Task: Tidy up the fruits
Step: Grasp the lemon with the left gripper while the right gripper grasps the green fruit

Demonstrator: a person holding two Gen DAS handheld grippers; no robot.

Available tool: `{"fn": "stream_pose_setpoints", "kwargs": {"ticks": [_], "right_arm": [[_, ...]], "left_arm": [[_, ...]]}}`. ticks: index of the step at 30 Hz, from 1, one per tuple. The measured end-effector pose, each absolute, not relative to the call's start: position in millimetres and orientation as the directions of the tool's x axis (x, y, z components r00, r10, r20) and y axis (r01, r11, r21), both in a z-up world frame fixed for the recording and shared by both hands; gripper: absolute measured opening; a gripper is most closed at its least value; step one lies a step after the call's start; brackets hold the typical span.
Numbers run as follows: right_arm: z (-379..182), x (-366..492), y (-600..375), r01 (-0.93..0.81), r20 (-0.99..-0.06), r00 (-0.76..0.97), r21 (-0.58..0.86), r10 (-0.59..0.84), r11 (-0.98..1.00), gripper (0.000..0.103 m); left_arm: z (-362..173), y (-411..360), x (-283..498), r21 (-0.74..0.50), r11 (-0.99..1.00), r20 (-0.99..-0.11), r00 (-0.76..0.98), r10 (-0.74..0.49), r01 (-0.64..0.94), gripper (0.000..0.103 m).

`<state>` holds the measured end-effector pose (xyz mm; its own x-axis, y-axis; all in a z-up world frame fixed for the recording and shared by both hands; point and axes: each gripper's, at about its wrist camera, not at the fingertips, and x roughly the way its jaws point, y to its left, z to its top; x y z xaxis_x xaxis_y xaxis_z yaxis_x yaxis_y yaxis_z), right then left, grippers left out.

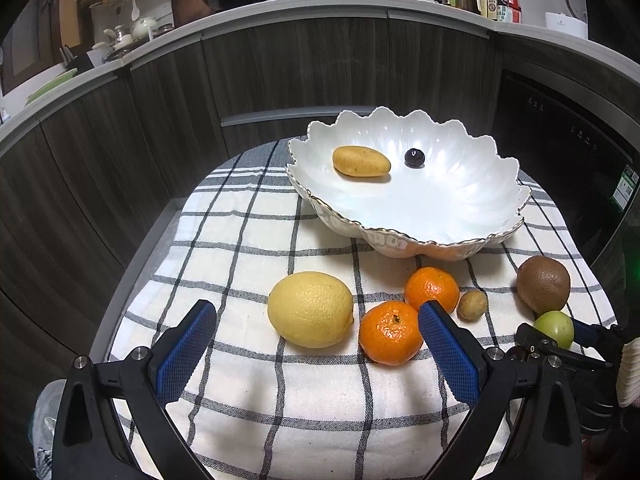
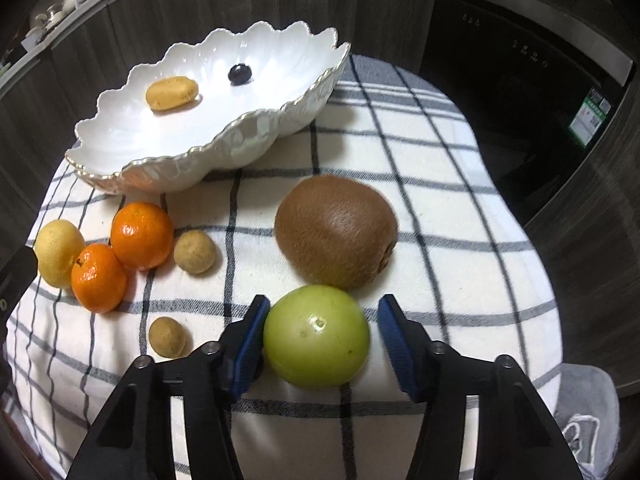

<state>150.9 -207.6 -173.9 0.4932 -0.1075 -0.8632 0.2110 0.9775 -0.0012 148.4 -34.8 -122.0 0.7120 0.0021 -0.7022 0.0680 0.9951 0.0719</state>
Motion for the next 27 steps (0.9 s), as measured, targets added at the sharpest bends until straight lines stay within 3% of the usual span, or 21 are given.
{"fn": "stream_pose_setpoints", "kwargs": {"ticks": [1,15,27], "right_arm": [[-173.6,150.9,-207.2,0.207,-0.862,0.497,0.0,-0.105,0.978,0.049],[-132.5,145.8,-180.8,0.155,-0.791,0.601,-0.027,-0.116,0.988,0.049],[-117.4,164.2,-154.9,0.112,-0.77,0.631,-0.024,-0.09,0.993,0.049]], "left_arm": [[-122.2,-34.5,148.9,0.07,0.995,-0.703,0.712,0.002,0.067,0.102],[-128.1,-8.5,161.4,0.048,0.999,-0.71,0.704,0.029,0.007,0.102],[-149.5,-3.9,186.1,0.039,0.998,-0.77,0.638,0.004,0.041,0.102]]}}
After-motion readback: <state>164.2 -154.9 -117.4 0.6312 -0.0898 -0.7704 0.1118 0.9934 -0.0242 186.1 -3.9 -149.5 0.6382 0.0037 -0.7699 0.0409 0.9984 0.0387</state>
